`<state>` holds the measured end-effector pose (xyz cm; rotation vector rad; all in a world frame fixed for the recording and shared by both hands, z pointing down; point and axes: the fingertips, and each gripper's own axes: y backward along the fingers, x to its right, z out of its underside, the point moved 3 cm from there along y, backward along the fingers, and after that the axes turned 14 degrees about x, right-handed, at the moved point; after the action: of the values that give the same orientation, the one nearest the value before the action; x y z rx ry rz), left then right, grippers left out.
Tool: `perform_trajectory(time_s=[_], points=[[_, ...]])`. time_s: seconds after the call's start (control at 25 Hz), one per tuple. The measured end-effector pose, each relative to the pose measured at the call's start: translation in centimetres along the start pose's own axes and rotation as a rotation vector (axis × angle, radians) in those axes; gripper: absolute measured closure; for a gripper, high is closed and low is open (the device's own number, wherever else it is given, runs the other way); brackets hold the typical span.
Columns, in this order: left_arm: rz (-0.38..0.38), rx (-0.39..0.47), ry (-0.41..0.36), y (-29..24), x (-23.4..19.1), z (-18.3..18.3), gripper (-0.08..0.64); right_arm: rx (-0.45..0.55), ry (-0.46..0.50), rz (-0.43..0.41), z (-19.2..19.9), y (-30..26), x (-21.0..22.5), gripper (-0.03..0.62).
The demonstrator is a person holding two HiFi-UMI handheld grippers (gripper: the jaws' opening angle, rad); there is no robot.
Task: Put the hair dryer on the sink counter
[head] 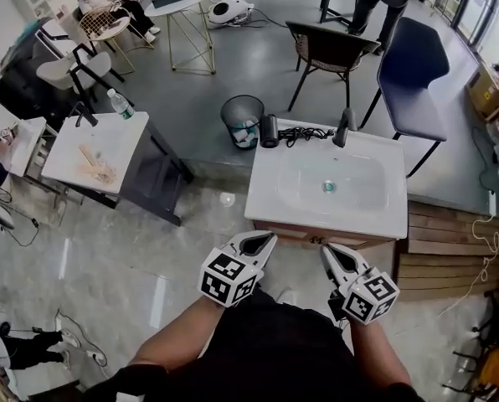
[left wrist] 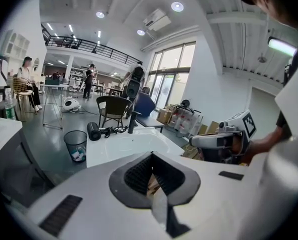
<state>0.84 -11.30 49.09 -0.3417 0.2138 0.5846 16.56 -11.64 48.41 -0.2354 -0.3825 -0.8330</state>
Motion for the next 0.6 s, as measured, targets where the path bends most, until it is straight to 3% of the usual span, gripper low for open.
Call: perform_trajectory(time_s=[0.24,0.6], points=[[-0.045,-0.008,0.008,2.2,3.2,1.8,0.558,-0.028,0.014,-0.061,1.2,2.7,-0.9,0.591],[-0.039,-0.011,0.002,3.1,2.7,1.1,0.557,-0.03,0.039,-0.059,1.1,3.3,-1.7,0.591]])
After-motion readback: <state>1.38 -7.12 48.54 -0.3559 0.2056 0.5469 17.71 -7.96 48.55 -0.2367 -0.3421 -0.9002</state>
